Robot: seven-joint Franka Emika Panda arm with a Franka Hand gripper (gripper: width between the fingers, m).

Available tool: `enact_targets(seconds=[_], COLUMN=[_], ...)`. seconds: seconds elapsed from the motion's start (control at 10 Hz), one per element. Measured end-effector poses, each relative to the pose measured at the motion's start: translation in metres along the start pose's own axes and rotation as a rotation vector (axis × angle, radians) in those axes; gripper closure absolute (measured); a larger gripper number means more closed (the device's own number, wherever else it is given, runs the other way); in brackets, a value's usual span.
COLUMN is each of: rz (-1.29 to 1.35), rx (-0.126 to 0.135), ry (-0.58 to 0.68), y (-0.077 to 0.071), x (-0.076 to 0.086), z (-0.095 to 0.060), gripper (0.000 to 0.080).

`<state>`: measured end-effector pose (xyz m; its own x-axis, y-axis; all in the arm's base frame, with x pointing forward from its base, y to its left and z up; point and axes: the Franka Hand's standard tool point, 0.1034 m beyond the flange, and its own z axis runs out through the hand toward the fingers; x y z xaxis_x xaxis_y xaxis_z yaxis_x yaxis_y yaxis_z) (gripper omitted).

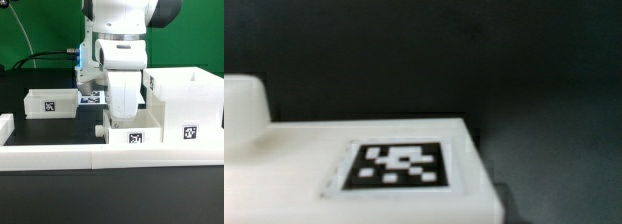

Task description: Assemble drawer

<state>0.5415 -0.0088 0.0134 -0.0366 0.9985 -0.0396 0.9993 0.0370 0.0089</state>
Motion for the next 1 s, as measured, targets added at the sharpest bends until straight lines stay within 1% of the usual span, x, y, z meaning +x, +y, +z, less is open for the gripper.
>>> enact_targets(seconds=[0.3,0.8,1.0], rz=[-0.026,-0.011,0.006], rx=[-0.001,0.001,0.002], ry=[-0.012,-0.012,-0.011], y=[-0.0006,-0.0007,-0.0011], x=[0.0053,0.0051,0.0099], z=[0.0003,0.0004,0.0006], gripper=[0.0757,0.0757,0.0757])
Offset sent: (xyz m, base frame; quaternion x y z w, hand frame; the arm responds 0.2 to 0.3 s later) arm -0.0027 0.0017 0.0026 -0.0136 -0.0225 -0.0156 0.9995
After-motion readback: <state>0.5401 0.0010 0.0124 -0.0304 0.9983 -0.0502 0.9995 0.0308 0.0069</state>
